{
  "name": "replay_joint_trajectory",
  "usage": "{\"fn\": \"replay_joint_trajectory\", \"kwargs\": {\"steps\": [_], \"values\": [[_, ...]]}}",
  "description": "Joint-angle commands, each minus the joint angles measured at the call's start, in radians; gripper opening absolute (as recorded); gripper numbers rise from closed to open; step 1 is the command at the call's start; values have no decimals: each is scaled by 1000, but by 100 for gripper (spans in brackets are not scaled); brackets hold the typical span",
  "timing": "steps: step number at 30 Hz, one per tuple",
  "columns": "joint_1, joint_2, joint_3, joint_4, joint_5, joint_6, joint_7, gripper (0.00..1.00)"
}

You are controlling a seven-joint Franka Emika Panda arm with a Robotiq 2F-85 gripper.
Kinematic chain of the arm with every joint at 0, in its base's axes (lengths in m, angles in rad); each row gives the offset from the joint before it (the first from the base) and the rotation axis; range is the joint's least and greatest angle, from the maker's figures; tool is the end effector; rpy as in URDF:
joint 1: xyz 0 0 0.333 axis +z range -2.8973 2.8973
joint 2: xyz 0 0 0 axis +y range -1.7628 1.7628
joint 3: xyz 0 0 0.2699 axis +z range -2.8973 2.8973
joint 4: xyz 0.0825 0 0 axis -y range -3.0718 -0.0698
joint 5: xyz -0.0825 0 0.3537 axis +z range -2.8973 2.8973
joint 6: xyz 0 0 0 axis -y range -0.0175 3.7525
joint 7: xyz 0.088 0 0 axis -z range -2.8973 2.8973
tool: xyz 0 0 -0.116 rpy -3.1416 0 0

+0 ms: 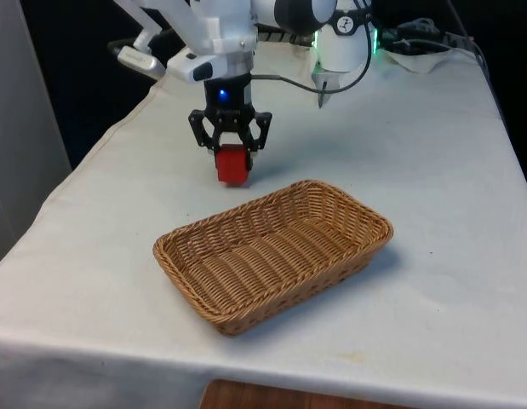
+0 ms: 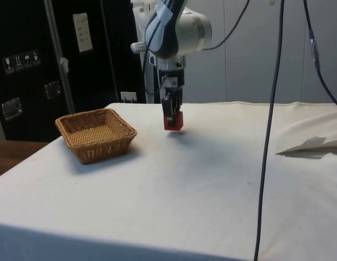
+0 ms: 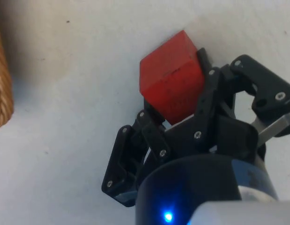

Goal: Pick up the cube and place it into the basket.

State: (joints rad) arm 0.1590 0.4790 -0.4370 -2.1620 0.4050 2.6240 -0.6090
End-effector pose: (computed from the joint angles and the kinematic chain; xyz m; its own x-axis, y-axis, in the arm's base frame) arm 0.5076 -0.1620 0.1709 0.9981 0.0300 0.0546 0.0292 -0.9995 0.0145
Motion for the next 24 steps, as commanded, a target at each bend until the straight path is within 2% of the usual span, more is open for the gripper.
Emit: {"fn": "replay_joint_trajectory", "kwargs": {"steps": [1,2,3,9,10,11,19,20,21,24], "values": [[10,-8,-13,0,-14,-14,16,0],[1,-7,-2,0,-1,-8,2,0],[12,-13,-14,3,-16,-20,19,0],[20,-34,-13,28,-29,-51,50,0],[10,-34,-3,27,-15,-42,35,0],[22,-35,-13,34,-31,-56,56,0],[38,-41,-13,88,-38,-103,96,0],[26,-39,-2,84,-21,-91,76,0],[39,-41,-12,94,-38,-107,100,0],[45,-42,-10,120,-38,-128,116,0]]}}
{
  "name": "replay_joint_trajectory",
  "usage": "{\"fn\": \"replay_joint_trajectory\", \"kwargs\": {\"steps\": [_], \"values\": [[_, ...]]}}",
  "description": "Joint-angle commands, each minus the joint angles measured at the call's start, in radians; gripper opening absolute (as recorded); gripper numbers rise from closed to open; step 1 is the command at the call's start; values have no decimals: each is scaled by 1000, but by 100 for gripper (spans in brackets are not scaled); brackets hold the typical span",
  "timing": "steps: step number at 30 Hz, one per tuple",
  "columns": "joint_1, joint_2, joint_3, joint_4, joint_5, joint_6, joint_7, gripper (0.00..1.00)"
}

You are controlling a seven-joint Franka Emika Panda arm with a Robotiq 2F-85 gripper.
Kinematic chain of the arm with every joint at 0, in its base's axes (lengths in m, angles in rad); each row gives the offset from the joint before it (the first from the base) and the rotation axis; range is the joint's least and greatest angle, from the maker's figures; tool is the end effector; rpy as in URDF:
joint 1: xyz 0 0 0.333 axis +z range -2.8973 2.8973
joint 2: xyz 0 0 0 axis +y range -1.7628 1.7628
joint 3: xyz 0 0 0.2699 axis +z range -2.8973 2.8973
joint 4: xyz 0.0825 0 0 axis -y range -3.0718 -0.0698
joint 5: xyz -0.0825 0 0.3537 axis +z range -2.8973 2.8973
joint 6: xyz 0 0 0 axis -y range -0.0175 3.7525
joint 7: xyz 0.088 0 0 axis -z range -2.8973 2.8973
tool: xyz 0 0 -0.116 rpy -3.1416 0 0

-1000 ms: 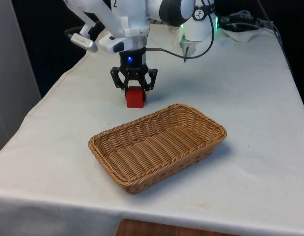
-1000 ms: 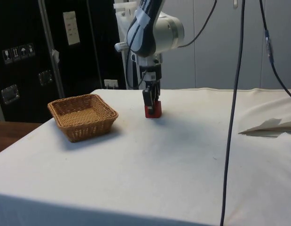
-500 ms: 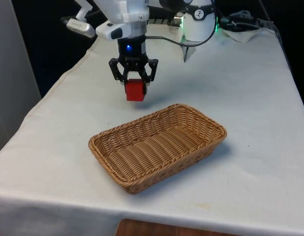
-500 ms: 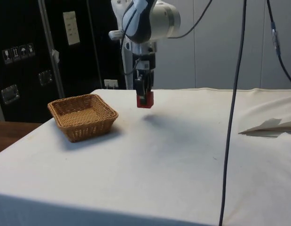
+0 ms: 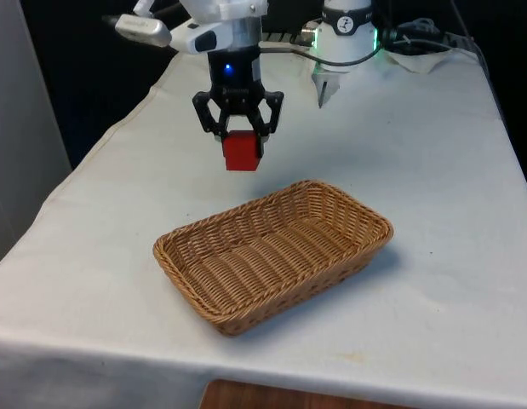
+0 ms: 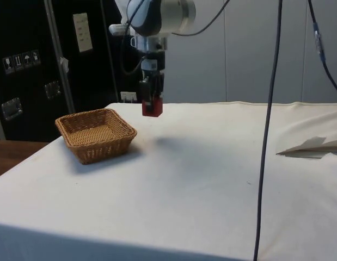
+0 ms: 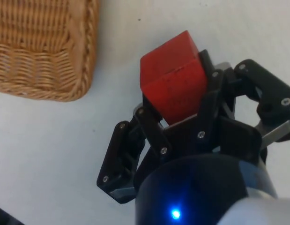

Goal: Pick up the cube and place it into the basket.

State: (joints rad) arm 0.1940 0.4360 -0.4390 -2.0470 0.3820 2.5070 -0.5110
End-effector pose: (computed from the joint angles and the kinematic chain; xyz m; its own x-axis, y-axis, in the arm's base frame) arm 0.5491 -0.1376 0.2224 0.9949 0.0078 0.1008 0.0101 -0.9997 -0.0219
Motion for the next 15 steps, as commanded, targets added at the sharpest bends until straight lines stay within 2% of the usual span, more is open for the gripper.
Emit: {"fn": "replay_joint_trajectory", "kwargs": {"steps": [1,3,4,5,11,12,15], "values": [[12,1,-8,13,-15,-17,23,0],[14,1,-6,27,-16,-27,32,0],[5,0,2,21,-2,-17,14,0],[15,2,-5,35,-17,-32,36,0],[16,6,7,88,-24,-69,66,0],[10,1,12,80,-14,-60,53,0],[17,14,13,119,-24,-87,79,0]]}}
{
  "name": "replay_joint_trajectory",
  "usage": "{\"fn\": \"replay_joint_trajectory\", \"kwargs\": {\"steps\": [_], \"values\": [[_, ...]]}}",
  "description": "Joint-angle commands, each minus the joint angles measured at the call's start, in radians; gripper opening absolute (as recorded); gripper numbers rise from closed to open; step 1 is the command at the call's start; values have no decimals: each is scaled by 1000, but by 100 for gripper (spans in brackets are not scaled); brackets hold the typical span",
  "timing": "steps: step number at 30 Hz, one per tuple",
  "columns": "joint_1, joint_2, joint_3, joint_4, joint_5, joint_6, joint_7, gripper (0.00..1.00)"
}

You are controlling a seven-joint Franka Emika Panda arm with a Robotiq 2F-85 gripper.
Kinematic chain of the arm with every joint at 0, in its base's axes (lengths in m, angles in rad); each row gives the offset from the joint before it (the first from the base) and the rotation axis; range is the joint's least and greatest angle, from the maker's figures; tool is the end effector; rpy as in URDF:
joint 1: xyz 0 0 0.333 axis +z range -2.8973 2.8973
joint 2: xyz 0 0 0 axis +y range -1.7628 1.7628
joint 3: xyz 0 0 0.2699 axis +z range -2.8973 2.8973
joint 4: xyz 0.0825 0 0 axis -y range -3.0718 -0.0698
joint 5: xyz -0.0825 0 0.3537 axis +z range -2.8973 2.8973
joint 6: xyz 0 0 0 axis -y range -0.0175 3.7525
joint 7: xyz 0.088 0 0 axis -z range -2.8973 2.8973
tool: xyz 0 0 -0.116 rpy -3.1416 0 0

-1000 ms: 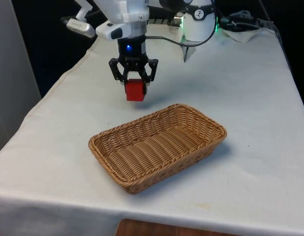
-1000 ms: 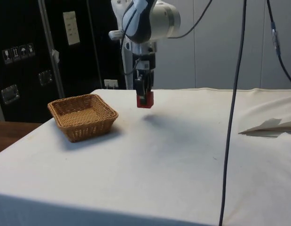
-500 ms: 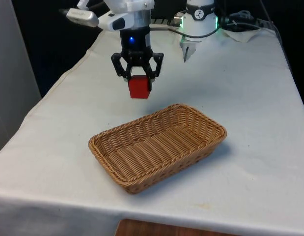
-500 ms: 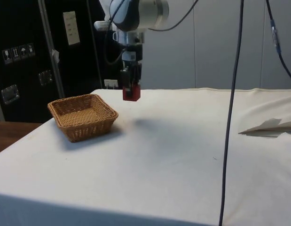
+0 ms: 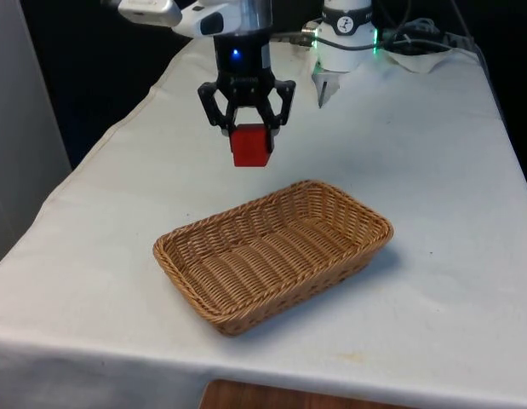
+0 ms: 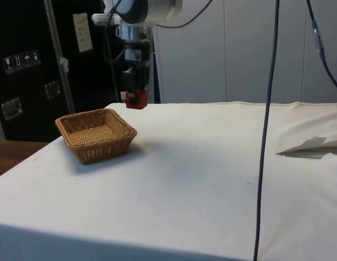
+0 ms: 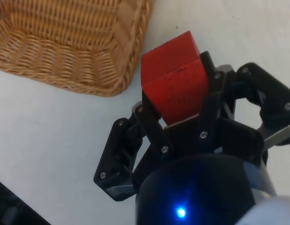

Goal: Pick up the cube and place it into the basket.

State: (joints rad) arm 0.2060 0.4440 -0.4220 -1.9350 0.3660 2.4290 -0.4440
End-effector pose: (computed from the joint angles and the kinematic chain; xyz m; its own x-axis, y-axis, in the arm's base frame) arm 0.5803 -0.1163 0.2526 0.9923 0.0044 0.1239 0.0092 -0.9992 -0.0382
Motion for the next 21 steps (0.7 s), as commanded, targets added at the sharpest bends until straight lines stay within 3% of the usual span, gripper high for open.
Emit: {"fn": "replay_joint_trajectory", "kwargs": {"steps": [1,7,16,17,21], "values": [[5,10,-2,18,-7,-14,15,0],[0,31,8,68,0,-27,20,0],[-1,118,17,225,3,-95,60,0],[0,101,14,194,1,-76,50,0],[-2,150,19,282,4,-116,72,0]]}}
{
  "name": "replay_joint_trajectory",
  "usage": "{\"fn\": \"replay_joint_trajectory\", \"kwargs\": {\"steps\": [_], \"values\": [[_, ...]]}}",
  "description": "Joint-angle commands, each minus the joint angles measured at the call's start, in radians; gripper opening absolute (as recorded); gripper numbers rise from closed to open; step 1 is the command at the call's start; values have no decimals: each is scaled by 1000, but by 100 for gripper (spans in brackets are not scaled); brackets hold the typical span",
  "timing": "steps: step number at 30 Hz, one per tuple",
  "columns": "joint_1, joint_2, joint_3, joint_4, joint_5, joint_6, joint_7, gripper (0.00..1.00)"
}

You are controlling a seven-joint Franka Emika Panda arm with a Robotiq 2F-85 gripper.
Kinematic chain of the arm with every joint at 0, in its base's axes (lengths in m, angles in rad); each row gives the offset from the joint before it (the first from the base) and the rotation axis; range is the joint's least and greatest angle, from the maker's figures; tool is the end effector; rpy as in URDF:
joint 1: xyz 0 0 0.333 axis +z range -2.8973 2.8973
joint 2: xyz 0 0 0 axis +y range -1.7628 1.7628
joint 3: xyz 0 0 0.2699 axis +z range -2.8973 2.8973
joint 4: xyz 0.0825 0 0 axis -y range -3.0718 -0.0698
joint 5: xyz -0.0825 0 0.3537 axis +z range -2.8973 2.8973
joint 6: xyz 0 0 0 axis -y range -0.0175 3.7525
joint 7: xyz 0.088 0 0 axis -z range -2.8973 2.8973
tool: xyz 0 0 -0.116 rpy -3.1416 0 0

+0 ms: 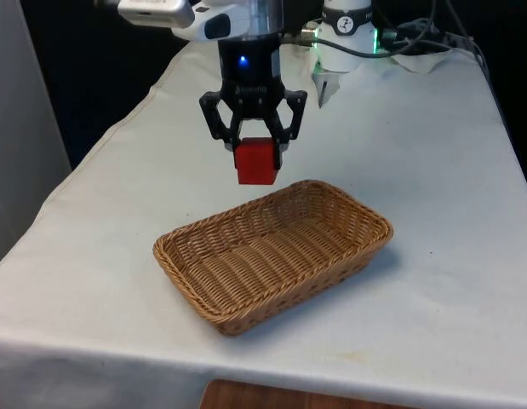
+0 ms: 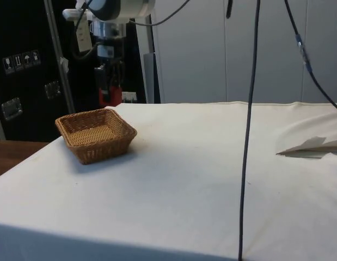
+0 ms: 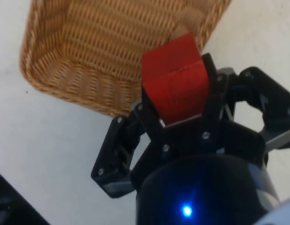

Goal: Pick up the cube and place it into the basket.

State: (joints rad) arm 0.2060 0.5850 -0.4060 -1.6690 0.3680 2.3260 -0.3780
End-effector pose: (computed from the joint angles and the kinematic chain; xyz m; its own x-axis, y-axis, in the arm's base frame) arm 0.6374 -0.0940 0.2693 0.9893 0.0143 0.1451 0.0182 -0.9995 -0.0254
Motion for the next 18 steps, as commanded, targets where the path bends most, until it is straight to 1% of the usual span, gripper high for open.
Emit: {"fn": "replay_joint_trajectory", "kwargs": {"steps": [1,4,5,6,9,12,13,14,18], "values": [[-2,16,3,29,3,-18,8,0],[-5,52,4,86,5,-39,18,0],[-1,44,0,73,2,-26,15,0],[-6,60,4,99,6,-43,20,0],[-6,89,5,140,10,-54,24,0],[-6,106,5,157,16,-54,24,0],[-2,103,0,153,11,-48,24,0],[-7,113,6,163,18,-53,24,0],[-9,140,8,184,28,-47,22,0]]}}
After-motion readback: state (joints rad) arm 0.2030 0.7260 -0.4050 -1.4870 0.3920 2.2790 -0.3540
